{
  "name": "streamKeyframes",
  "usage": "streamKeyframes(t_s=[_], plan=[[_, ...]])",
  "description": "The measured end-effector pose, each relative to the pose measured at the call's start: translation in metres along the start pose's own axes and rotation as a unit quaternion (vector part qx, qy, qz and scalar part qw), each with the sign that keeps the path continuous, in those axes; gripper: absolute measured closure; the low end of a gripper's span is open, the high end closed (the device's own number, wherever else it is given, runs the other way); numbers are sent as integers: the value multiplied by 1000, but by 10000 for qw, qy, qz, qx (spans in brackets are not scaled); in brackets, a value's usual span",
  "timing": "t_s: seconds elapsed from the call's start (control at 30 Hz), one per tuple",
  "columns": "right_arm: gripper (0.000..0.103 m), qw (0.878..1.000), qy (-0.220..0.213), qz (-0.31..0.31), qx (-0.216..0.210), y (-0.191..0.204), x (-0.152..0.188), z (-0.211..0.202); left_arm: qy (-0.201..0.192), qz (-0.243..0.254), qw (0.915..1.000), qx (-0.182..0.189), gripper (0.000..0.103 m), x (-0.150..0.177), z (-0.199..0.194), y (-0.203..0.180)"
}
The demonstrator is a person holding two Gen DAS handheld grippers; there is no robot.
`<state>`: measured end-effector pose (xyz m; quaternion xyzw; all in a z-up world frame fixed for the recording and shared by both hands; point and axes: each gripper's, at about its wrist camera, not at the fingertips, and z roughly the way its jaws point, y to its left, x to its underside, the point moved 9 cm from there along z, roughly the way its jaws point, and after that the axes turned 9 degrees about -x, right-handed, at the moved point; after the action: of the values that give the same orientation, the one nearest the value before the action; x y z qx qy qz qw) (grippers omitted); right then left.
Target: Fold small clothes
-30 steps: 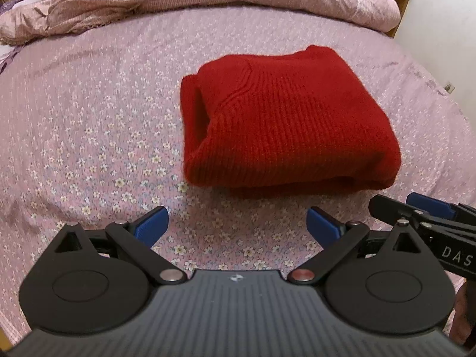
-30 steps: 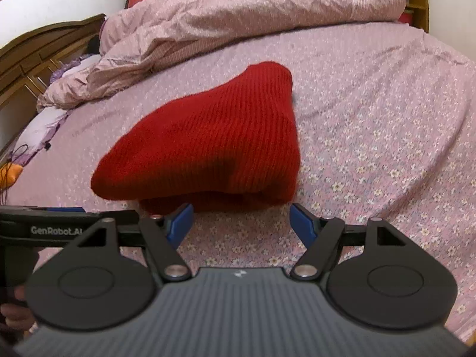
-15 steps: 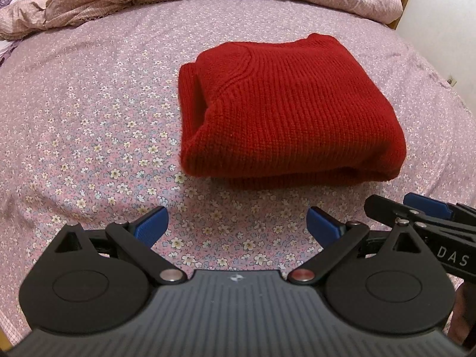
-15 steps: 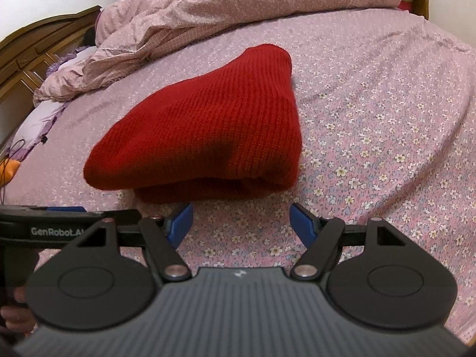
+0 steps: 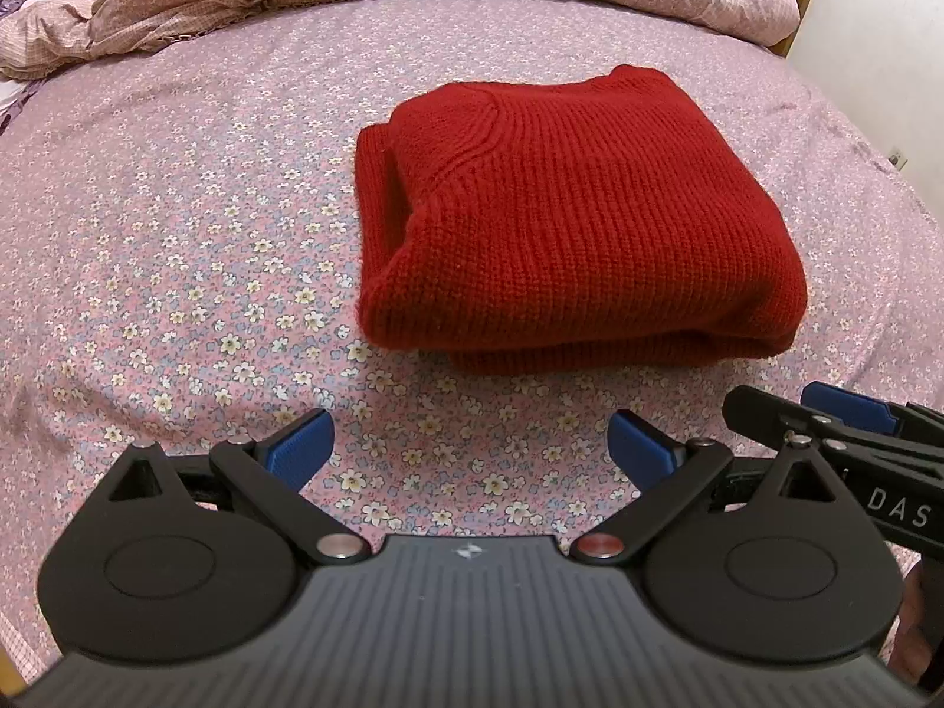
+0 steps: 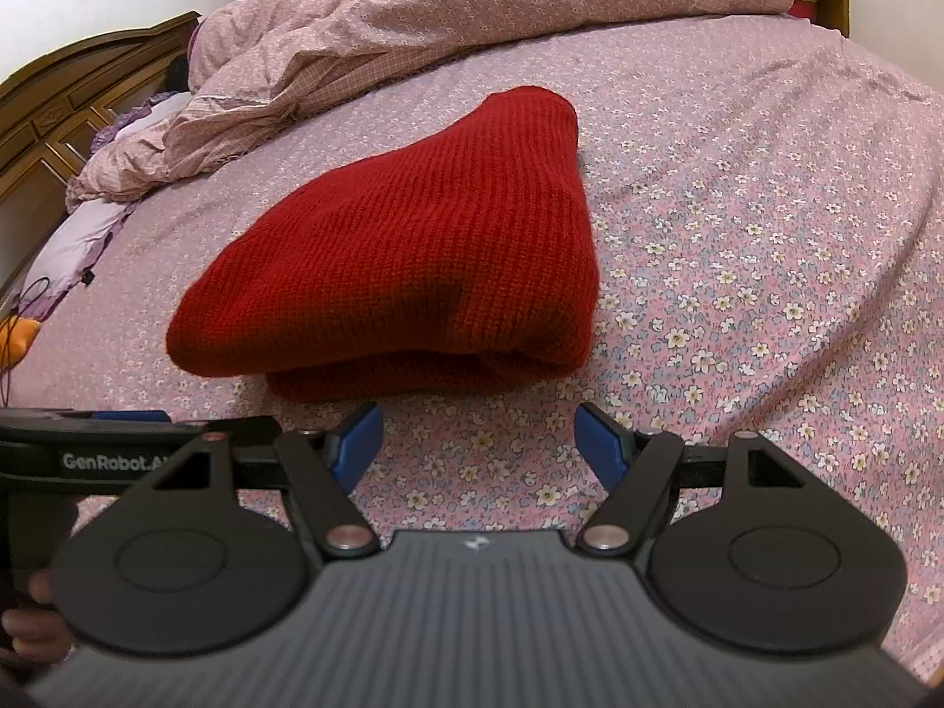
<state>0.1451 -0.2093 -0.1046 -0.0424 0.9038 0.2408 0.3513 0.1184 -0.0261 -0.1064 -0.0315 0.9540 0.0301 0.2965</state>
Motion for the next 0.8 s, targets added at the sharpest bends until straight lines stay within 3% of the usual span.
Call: streamKeyframes(t_s=[0.8], plan=[[30,10000,20,37,-3,0,0,1,-11,7,10000,-15,2,1,-1,0]])
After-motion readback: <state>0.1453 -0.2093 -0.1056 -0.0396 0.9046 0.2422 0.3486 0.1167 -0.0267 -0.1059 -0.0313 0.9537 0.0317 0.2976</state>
